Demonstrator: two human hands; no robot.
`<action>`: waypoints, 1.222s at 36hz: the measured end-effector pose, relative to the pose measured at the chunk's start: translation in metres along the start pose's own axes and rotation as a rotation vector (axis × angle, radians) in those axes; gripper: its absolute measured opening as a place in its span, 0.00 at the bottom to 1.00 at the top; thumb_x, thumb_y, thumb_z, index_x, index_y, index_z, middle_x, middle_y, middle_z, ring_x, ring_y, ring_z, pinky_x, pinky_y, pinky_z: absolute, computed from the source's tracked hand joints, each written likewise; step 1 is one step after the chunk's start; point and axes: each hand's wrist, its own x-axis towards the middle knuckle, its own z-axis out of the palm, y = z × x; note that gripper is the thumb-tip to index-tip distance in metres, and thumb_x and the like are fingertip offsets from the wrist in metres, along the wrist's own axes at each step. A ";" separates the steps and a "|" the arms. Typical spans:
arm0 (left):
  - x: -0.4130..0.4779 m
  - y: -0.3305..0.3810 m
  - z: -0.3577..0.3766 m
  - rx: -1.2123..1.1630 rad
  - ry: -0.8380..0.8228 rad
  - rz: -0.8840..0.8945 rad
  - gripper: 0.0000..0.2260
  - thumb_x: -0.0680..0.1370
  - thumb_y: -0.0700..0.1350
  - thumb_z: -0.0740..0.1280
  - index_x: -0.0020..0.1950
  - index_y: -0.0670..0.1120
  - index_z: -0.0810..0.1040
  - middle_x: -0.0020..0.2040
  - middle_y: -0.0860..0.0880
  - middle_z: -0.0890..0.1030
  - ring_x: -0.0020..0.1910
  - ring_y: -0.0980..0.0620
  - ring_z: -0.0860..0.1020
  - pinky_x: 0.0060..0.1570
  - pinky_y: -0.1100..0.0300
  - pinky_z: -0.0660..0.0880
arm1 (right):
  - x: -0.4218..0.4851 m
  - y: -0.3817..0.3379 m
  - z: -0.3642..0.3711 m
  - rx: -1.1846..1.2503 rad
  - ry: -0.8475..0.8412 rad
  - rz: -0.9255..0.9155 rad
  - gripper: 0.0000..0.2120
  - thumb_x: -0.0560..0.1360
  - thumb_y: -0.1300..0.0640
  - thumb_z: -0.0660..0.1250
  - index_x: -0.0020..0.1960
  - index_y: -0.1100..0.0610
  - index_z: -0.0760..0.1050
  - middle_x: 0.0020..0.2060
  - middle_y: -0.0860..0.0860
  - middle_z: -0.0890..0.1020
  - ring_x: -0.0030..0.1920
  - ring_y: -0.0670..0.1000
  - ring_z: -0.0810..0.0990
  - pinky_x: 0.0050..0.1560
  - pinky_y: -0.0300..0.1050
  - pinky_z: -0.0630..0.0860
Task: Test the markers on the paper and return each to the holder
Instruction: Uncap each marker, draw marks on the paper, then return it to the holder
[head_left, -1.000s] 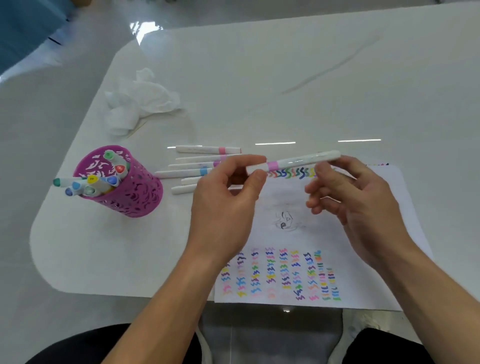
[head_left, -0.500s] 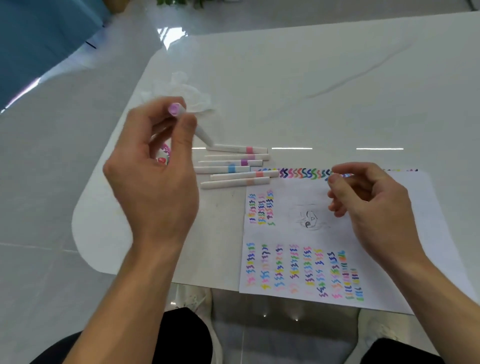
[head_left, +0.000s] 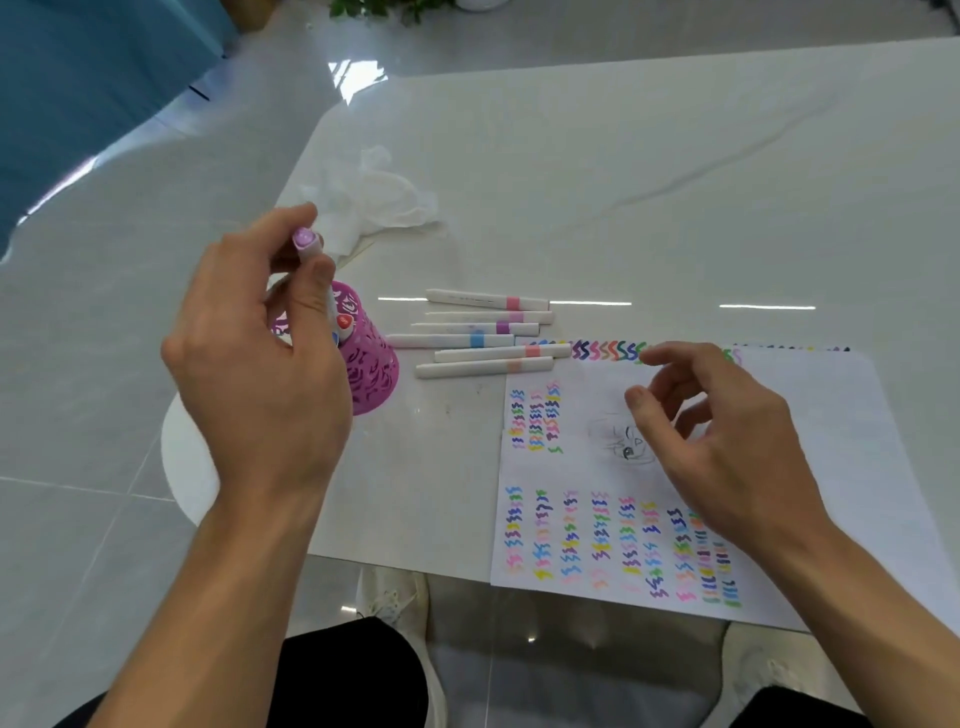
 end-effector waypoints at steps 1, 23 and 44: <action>-0.001 -0.002 0.000 0.008 -0.024 -0.011 0.11 0.84 0.50 0.63 0.65 0.50 0.78 0.55 0.53 0.82 0.54 0.55 0.81 0.54 0.52 0.80 | 0.001 0.000 0.001 -0.001 0.000 0.002 0.14 0.78 0.50 0.71 0.63 0.49 0.77 0.43 0.38 0.79 0.43 0.40 0.81 0.39 0.28 0.74; -0.009 0.000 0.003 0.353 -0.267 -0.082 0.15 0.82 0.47 0.64 0.69 0.48 0.78 0.62 0.49 0.82 0.58 0.50 0.80 0.57 0.68 0.65 | 0.002 0.002 0.001 0.003 0.001 0.007 0.12 0.79 0.54 0.71 0.62 0.51 0.78 0.42 0.39 0.79 0.43 0.42 0.81 0.39 0.31 0.75; -0.048 0.022 0.061 0.260 -0.725 0.059 0.12 0.82 0.45 0.65 0.64 0.48 0.81 0.60 0.51 0.81 0.59 0.48 0.77 0.55 0.53 0.73 | -0.002 0.030 -0.026 -0.034 0.036 0.089 0.09 0.80 0.56 0.70 0.60 0.49 0.79 0.41 0.40 0.81 0.40 0.44 0.81 0.41 0.40 0.77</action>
